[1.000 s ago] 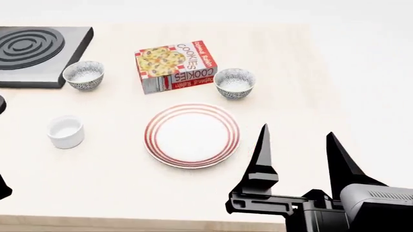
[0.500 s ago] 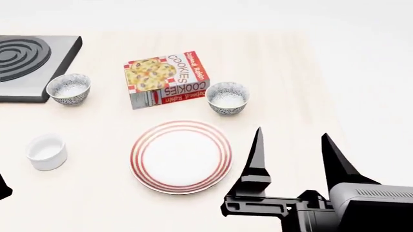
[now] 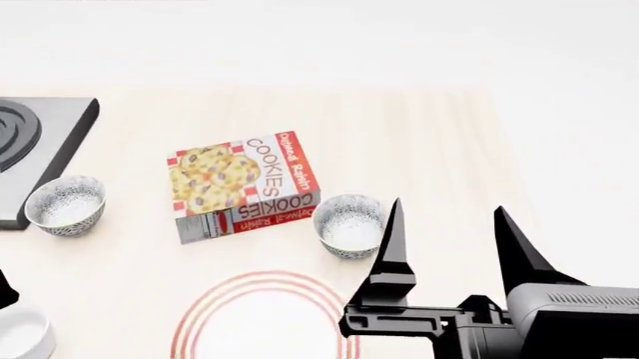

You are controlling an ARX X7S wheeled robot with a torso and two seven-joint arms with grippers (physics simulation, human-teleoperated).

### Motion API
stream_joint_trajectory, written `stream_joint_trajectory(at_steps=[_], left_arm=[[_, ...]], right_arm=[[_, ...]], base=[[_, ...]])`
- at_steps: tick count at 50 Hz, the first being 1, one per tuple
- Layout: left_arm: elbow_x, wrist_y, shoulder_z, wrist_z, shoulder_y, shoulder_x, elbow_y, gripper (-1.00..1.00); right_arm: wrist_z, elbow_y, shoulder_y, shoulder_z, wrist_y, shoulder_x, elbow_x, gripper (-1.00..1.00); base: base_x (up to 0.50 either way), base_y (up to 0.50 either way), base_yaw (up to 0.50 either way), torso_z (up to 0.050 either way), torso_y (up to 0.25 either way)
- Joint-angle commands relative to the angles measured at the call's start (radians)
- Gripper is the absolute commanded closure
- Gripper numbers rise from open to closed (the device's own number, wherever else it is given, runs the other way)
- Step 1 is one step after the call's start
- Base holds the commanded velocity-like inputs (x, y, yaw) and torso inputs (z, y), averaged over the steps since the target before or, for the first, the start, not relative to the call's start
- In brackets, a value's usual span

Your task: Pick the akita bowl next to the plate and place it on the plate.

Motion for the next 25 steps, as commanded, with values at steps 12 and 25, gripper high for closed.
stream_joint_trajectory(at_steps=[12, 25], left_arm=[[-0.005, 0.01, 0.008, -0.004, 0.001, -0.005, -0.006, -1.0], [-0.011, 0.009, 0.011, -0.01, -0.002, -0.01, -0.007, -1.0]], right_arm=[[0.005, 0.008, 0.0, -0.011, -0.008, 0.011, 0.0, -1.0], [0.015, 0.035, 0.013, -0.029, -0.003, 0.007, -0.008, -1.0]], base=[[0.5, 0.0, 0.0, 0.0, 0.001], [0.42, 0.0, 0.0, 0.0, 0.001]])
